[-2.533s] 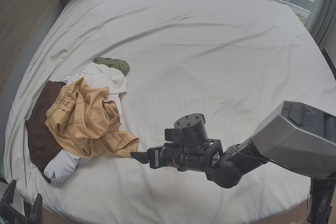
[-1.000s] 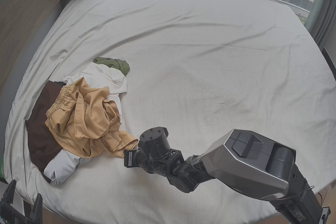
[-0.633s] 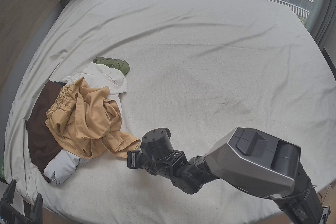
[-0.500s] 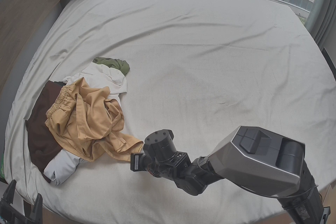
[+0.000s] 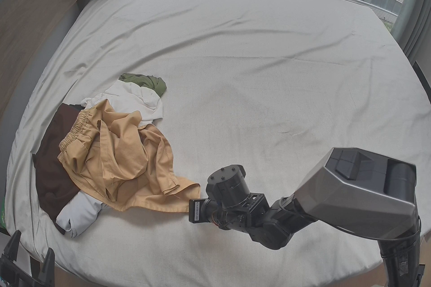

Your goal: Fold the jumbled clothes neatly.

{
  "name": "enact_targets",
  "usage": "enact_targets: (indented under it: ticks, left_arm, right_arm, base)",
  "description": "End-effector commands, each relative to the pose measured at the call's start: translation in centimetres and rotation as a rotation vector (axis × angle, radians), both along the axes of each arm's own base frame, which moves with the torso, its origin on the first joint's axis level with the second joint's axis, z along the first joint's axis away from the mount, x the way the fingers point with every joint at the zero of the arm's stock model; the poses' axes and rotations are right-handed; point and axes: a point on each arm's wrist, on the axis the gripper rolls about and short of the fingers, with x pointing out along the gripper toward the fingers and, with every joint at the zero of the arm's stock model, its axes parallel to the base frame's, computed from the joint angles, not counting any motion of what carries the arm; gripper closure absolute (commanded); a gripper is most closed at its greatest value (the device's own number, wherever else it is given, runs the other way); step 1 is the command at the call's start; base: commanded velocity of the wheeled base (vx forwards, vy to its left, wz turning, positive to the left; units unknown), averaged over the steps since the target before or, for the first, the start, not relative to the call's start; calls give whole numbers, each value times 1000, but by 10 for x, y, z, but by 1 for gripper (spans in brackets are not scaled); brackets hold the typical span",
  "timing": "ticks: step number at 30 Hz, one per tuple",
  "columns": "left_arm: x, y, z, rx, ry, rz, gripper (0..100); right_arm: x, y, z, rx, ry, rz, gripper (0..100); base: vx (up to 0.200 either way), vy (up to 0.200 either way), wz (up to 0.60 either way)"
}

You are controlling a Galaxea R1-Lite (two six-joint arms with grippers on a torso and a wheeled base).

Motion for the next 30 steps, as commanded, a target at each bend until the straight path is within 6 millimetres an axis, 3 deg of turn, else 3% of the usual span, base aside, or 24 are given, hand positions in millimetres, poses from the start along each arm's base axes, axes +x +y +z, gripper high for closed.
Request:
enact_targets:
  ticks: [1,30]
  left_arm:
    - [0,0,-5,-1,1,-1,0]
    - [0,0,-5,4,1,-1,0]
  right_arm:
    - [-2,-14,20,13,-16,-20,100]
    - [-21,-96,43,-84,8,-104,100]
  base:
    - [0,0,0]
    - [0,0,0]
